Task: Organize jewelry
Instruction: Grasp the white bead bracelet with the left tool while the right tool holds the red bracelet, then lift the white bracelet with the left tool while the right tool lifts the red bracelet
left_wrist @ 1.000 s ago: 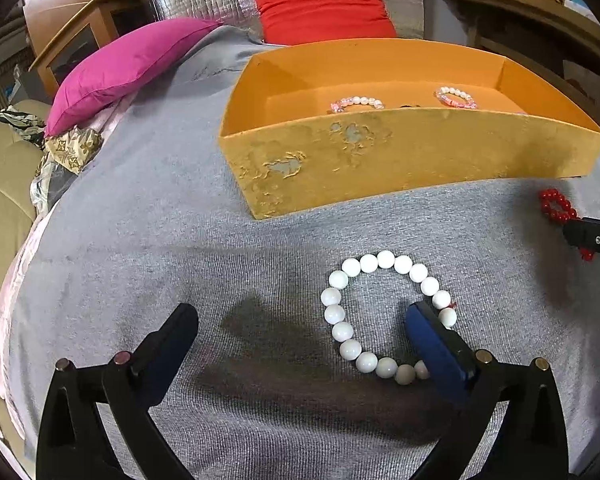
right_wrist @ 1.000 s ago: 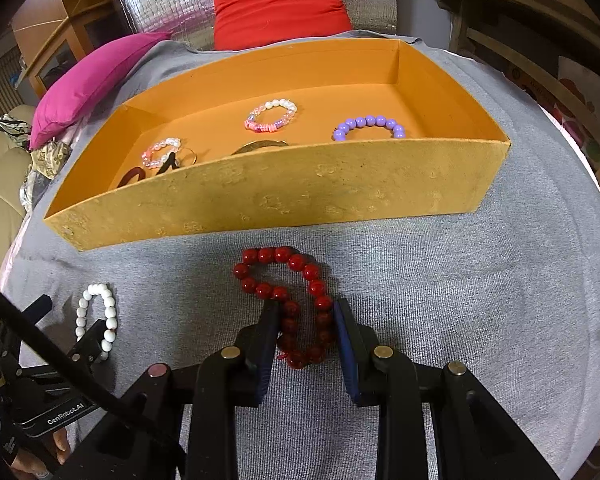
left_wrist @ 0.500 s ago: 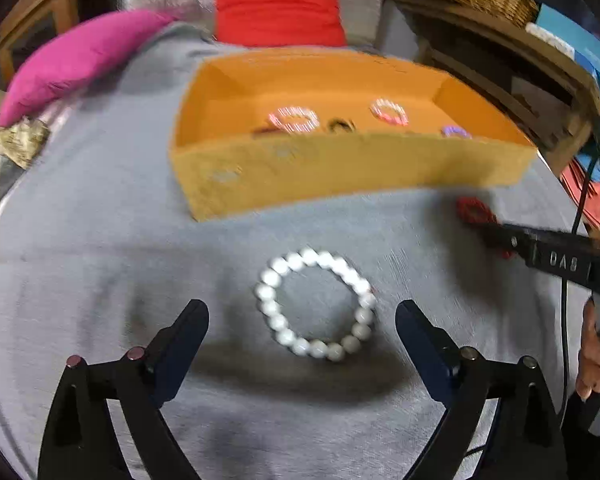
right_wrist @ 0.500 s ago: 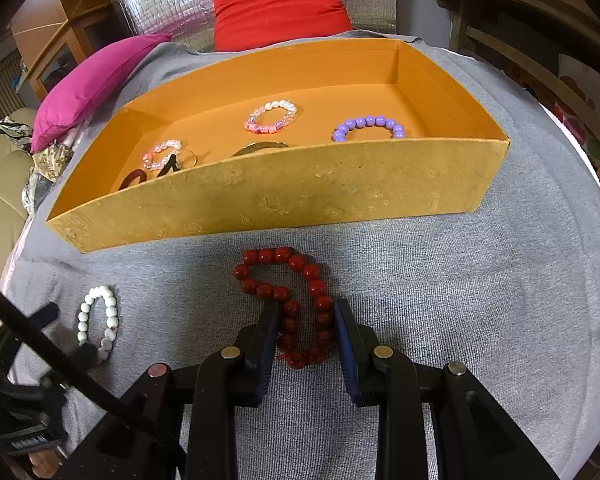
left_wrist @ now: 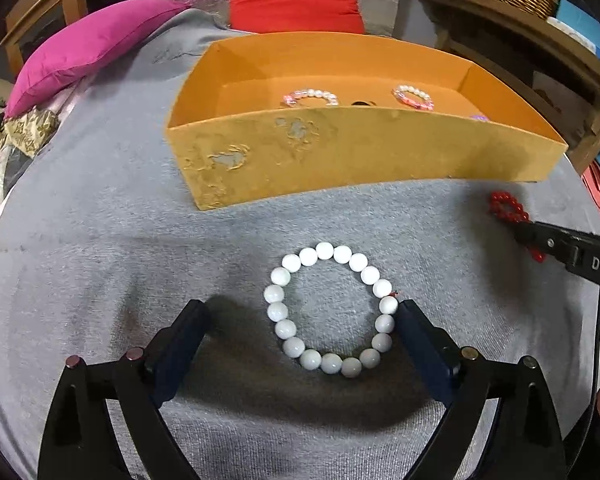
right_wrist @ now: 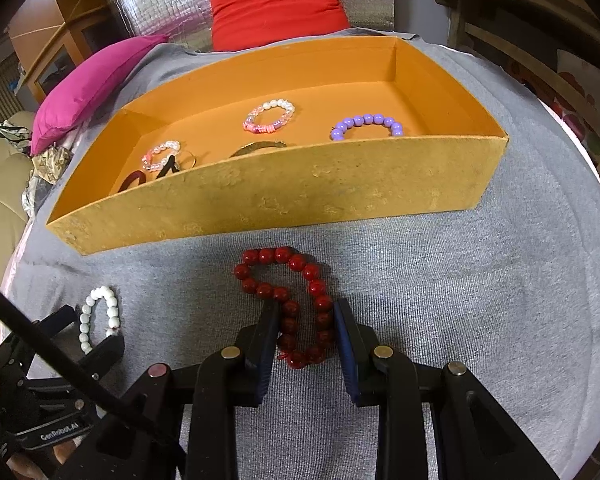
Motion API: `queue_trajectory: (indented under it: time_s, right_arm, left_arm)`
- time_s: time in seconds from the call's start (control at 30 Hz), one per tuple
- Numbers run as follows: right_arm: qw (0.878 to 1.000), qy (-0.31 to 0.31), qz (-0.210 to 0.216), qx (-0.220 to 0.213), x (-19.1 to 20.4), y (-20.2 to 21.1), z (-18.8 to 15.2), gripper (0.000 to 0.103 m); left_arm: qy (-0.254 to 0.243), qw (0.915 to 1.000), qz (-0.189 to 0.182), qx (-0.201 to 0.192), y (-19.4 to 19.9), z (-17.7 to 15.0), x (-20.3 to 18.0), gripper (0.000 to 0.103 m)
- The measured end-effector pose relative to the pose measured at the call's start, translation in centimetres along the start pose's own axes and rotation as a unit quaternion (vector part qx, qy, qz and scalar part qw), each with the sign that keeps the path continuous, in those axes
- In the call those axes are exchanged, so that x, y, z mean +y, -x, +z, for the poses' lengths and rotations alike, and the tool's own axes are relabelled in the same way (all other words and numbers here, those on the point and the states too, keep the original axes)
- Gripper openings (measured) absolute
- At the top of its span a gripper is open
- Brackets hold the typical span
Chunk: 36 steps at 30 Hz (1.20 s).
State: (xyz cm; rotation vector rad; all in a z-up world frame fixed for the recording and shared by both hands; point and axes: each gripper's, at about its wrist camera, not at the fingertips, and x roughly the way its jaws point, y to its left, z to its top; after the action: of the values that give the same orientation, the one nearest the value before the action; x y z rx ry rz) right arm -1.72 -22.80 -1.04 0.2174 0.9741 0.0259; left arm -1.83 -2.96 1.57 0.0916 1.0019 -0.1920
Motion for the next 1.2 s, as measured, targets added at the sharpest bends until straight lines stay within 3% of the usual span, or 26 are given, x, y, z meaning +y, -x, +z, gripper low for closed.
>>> queue_trajectory:
  time_s: [0.07, 0.1, 0.17, 0.23, 0.27, 0.43, 0.63, 0.8, 0.9, 1.0, 1.03, 1.07, 1.2]
  right_arm:
    - [1.0, -0.002, 0.004, -0.001, -0.1, 0.1, 0.1, 0.031]
    - [1.0, -0.002, 0.006, -0.001, -0.2, 0.1, 0.0, 0.03]
    - [1.0, -0.006, 0.008, -0.003, -0.5, 0.2, 0.1, 0.025]
    - [1.0, -0.018, 0.018, -0.002, -1.0, 0.3, 0.2, 0.024]
    - [1.0, -0.021, 0.021, -0.001, -1.1, 0.3, 0.2, 0.023]
    - [0.999, -0.022, 0.028, 0.002, -1.4, 0.5, 0.2, 0.023]
    - [0.999, -0.023, 0.023, 0.007, -1.5, 0.6, 0.6, 0.026]
    - [1.0, -0.001, 0.013, 0.006, -0.4, 0.3, 0.5, 0.039]
    - [1.0, 0.014, 0.004, 0.004, 0.1, 0.1, 0.2, 0.04]
    - [1.0, 0.015, -0.001, -0.002, 0.1, 0.1, 0.0, 0.037]
    - [1.0, 0.018, -0.011, -0.004, 0.1, 0.1, -0.1, 0.026]
    - [0.999, 0.024, -0.024, -0.006, 0.2, 0.1, -0.2, 0.022]
    - [0.999, 0.027, -0.029, -0.009, 0.3, 0.2, -0.3, 0.021]
  left_arm:
    - [0.003, 1.0, -0.004, 0.002, -0.1, 0.2, 0.1, 0.094]
    - [0.0, 0.9999, -0.011, 0.003, -0.1, 0.2, -0.1, 0.089]
    - [-0.019, 0.9997, -0.016, -0.002, 0.2, 0.3, -0.7, 0.076]
    - [-0.044, 0.9988, -0.021, -0.008, 0.3, 0.4, -1.5, 0.048]
    - [-0.052, 0.9983, -0.026, -0.01, 0.3, 0.4, -1.7, 0.041]
    - [-0.056, 0.9976, -0.038, -0.014, 0.3, 0.5, -1.7, 0.023]
    - [-0.037, 0.9977, -0.055, -0.012, 0.9, 0.2, -1.1, 0.023]
    - [-0.025, 0.9977, -0.062, -0.009, 0.8, 0.4, -0.8, 0.023]
    - [-0.025, 0.998, -0.058, -0.008, 0.8, 0.3, -0.9, 0.023]
    - [-0.027, 0.9983, -0.05, -0.008, 0.7, 0.3, -1.1, 0.024]
    - [-0.029, 0.9985, -0.045, -0.008, 0.7, 0.2, -1.3, 0.025]
    - [-0.033, 0.9986, -0.04, -0.009, 0.7, 0.1, -1.4, 0.025]
    - [-0.041, 0.9987, -0.028, -0.01, 0.6, 0.1, -1.8, 0.025]
